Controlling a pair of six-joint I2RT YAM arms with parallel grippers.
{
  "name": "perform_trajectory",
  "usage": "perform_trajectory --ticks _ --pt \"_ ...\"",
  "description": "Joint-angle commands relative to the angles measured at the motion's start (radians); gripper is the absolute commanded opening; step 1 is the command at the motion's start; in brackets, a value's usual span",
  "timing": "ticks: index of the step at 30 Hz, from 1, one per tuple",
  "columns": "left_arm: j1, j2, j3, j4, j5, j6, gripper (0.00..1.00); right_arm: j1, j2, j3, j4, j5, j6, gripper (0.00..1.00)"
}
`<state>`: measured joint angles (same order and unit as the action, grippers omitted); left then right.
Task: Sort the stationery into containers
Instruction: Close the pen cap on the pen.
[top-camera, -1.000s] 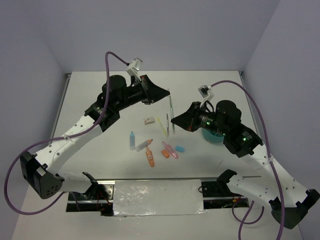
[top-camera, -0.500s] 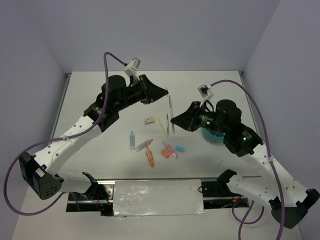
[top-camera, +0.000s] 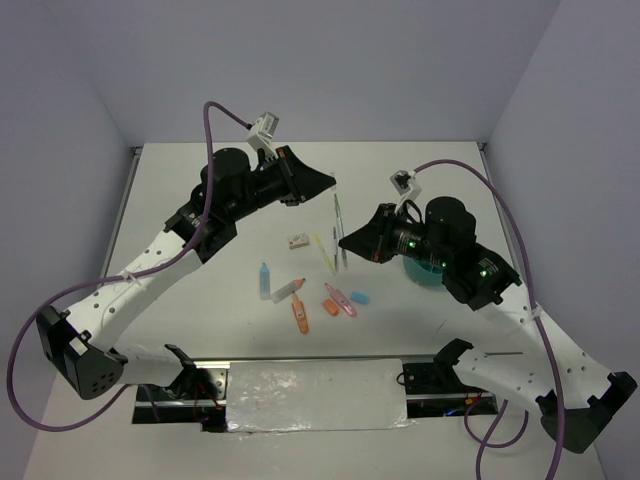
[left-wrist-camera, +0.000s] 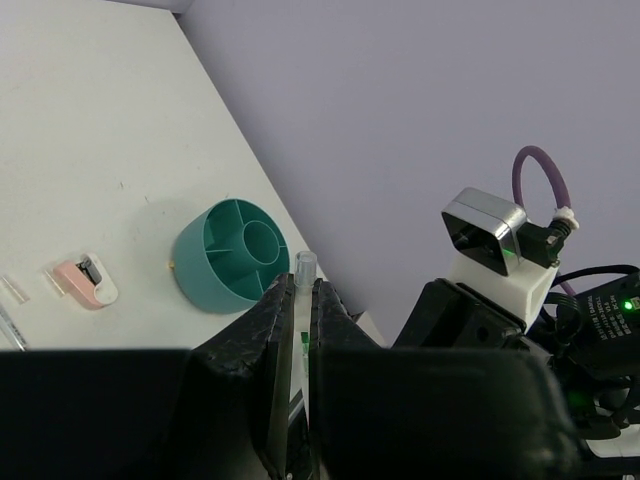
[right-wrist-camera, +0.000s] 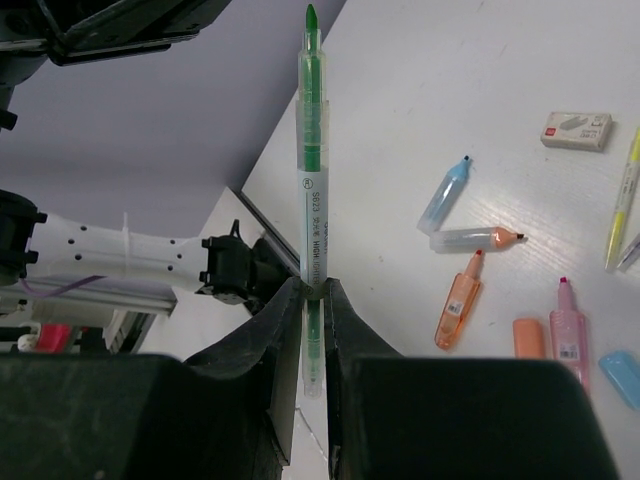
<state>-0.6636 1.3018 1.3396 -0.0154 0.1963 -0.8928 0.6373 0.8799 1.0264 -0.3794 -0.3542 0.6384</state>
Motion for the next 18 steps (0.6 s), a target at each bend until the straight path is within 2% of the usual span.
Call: perform_trajectory --ticks 1,18 --pt "0.002 -0.026 0.038 0.049 0.017 0.003 0.0 0.009 0.007 0.037 0.008 0.004 -0.006 0.0" --pt "0.002 -0.024 0.03 0.019 -0.003 0.035 0.0 0.009 0.027 0.072 0.008 0.006 -0.022 0.0"
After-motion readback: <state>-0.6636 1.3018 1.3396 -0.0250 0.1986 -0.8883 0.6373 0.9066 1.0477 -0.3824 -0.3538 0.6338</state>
